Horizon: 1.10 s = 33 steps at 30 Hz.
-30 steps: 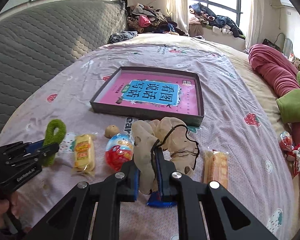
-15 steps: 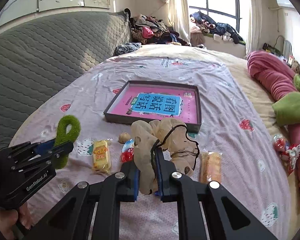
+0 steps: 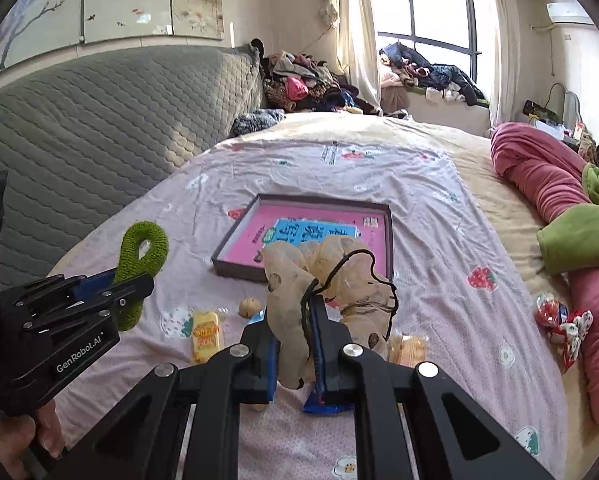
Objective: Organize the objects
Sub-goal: 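Carry the green ring and beige scrunchie over the tray with both tools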
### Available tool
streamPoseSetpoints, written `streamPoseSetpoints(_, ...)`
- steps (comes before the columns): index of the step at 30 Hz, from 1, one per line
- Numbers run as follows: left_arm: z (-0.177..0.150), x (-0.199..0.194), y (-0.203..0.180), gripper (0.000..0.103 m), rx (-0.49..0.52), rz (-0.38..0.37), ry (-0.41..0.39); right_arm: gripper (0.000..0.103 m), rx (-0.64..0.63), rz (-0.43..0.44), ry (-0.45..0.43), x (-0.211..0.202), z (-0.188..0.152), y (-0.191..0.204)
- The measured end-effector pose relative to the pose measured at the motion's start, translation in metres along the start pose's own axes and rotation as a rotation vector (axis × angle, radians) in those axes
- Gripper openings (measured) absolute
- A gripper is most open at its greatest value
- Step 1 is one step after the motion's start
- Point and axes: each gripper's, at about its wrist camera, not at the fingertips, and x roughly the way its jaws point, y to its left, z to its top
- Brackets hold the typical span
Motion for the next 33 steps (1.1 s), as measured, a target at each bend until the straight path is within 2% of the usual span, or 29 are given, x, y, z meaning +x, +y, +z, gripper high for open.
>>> streamPoseSetpoints(8, 0.028, -0.001, 0.003, 0.023, -0.009, 0.005, -0.024, 0.014, -0.019, -0.007, -0.054, -0.012, 0.026, 0.0)
streamPoseSetpoints(16, 0.059, 0.006, -0.003, 0.023, 0.023, 0.014, -0.04, 0.014, -0.038, -0.015, -0.081, -0.005, 0.057, -0.001)
streamPoseSetpoints(22, 0.09, 0.03, -0.004, 0.023, 0.035, -0.002, -0.036, 0.014, -0.05, -0.019, -0.086, 0.01, 0.076, -0.008)
streamPoseSetpoints(33, 0.131, 0.086, -0.003, 0.023, 0.019, 0.023, -0.038, 0.014, -0.035, 0.028, -0.092, 0.055, 0.109, -0.024)
